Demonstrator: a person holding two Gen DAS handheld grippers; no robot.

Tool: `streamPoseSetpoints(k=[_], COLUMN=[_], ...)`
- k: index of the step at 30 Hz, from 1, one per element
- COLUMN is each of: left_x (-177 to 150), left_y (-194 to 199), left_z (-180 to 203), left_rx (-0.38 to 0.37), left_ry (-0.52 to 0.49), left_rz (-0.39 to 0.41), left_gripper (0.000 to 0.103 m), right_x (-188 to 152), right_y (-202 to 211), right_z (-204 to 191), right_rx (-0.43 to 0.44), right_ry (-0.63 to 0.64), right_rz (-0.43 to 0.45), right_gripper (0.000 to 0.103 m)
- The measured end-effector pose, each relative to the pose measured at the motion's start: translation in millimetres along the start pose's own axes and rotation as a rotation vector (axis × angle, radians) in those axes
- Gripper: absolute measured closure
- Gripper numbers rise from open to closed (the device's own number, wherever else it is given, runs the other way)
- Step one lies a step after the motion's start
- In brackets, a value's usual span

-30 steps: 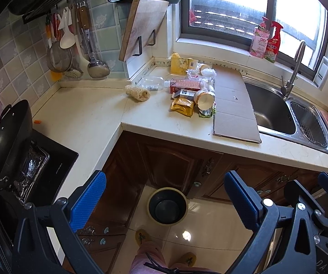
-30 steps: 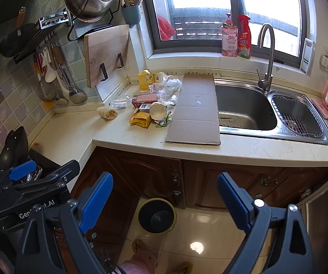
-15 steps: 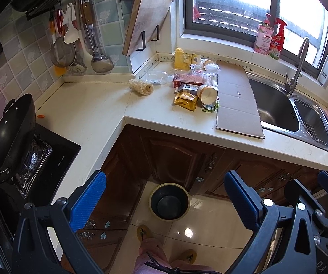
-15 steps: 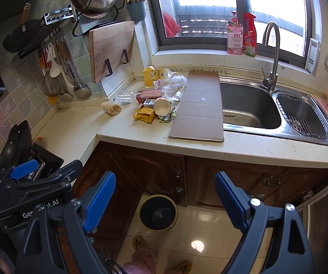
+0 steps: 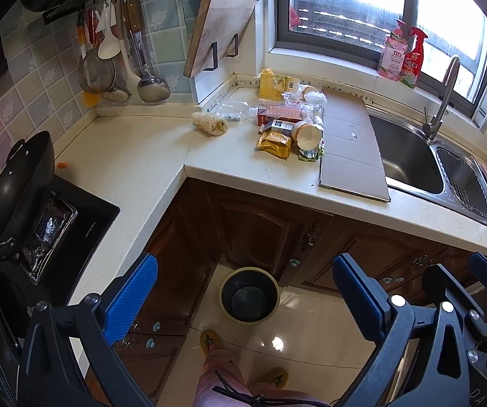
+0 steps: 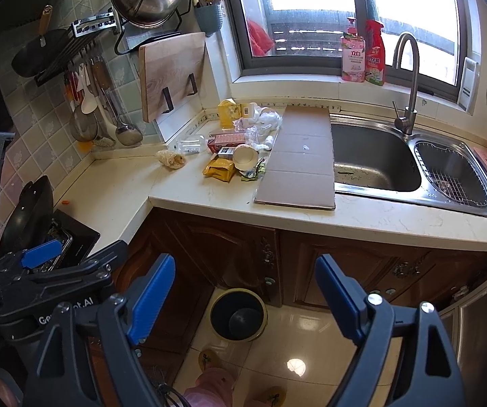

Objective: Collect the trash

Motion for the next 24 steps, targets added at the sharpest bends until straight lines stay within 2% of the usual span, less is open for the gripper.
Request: streamPoseSetpoints(k=[9,16,24], left_x=[-2,-5,19], left_y=[1,-6,-34], left_z=[2,-2,-14], left_rx=[0.002,0.024,0.039], left_ry=[0.001,-0.009,-0.029], left_rz=[-0.01,-0.043,-0.06], left_gripper=[0.001,0.001,0.001], right_x=[-1,0,11], right_y=[-1,-11,-36], right_z=[0,-5,-3], right_rx=[0.005,0.052,0.058], right_ry=[-0.004,-0.015,-0.031], right_rz=[-0.003,-0.022,-0.046], right_gripper=[0.017,0.017,0.018])
Point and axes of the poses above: each gripper's, at about its wrist camera, not at the fingertips, and y roughly against the way its jaws point, z to its right, x to its top, the point moved 8 cm from there along -y, roughly the way its jaws point, and after that the axes turned 12 degrees about x, right-handed, at the moved point
